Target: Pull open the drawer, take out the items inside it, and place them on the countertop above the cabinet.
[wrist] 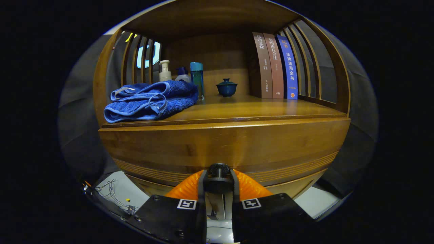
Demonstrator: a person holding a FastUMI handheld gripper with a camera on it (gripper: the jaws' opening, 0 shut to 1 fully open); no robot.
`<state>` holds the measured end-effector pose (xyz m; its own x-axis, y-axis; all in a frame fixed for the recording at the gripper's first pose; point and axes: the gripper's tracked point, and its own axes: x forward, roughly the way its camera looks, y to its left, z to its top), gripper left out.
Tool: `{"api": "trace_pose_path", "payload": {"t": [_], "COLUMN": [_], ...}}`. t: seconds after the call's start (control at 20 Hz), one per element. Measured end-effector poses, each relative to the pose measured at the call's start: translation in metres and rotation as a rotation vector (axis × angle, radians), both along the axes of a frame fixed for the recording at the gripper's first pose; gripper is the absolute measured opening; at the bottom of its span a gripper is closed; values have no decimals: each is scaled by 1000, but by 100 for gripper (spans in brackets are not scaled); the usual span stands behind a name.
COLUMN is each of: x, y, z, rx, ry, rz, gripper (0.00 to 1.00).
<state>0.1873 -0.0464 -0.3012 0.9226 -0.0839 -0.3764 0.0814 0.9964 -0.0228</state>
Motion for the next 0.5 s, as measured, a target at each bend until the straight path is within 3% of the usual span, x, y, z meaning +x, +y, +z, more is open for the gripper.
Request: {"api": "trace_pose_path", "payload": {"t": [0.2,0.5], "x": [-10,-70], "y": [1,6], "z": [1,1], "rx": [14,18], "ry": [32,86], "rz": [-2,0], "gripper": [34,34]}}
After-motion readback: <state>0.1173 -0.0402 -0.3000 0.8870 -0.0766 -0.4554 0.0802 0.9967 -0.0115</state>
